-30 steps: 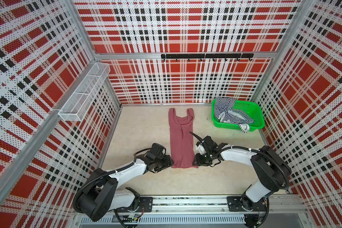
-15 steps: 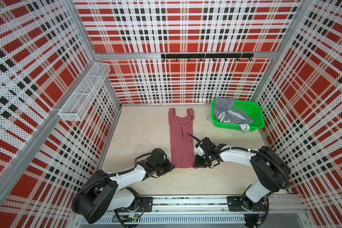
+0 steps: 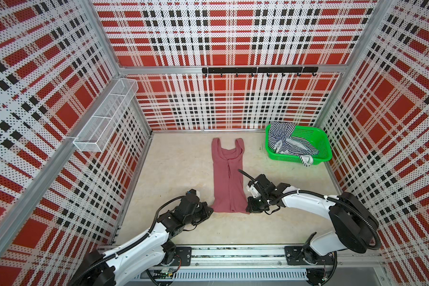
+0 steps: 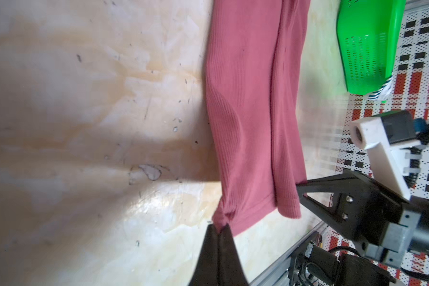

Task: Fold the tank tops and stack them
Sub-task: 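Lift the hem and fold it away from the robot toward the straps with both grippers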

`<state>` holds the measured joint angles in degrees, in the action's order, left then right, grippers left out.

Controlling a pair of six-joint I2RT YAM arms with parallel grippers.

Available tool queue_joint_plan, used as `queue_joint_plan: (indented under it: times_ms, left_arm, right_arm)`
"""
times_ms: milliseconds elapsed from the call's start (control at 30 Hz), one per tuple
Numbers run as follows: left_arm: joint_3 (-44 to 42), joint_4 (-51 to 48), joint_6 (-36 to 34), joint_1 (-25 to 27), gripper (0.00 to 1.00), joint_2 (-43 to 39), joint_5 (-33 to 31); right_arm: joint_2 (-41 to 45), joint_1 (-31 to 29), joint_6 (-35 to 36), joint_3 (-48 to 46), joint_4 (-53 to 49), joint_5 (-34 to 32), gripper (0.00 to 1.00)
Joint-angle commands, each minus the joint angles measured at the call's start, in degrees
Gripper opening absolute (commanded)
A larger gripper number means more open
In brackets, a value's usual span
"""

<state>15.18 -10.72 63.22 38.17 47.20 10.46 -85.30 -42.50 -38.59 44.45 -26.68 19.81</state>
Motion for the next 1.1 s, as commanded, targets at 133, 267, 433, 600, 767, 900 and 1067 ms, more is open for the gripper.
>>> queue_joint_plan:
  times_ms: [133,267,433,600,767,900,1067]
  left_arm:
    - [4.32,-5.10,1.18,1.89,0.00,-0.54,-4.64]
    - [9.12,-5.85,-1.20,1.75,0.00,1.54,-6.64]
    - [14.67,-5.37,-7.09,-2.58,0.00,5.67,-7.81]
    - [19.10,-0.83,-15.91,-10.24,0.00,13.17,-4.57]
    - [24.27,-0.76,-24.20,-14.55,0.00,21.60,-2.55]
    - [26.81,3.24,-27.19,-17.77,0.00,27.35,-0.26]
    - [33.87,6.01,-30.70,-19.92,0.00,36.42,1.67]
  right_arm:
    - [2.61,-0.65,3.03,5.52,-6.85,-1.62,0.00]
    - [1.17,-0.65,7.98,12.18,-13.23,-4.62,0.00]
    - [-4.25,-0.61,17.10,21.48,-18.34,-13.82,0.00]
    - [-12.53,0.25,23.83,30.58,-19.11,-19.33,0.00]
    - [-18.66,2.35,27.10,36.28,-18.36,-19.88,0.00]
    - [-21.72,4.10,29.15,39.41,-15.42,-19.72,0.00]
    - [-27.64,6.65,30.47,47.02,-16.74,-18.62,0.00]
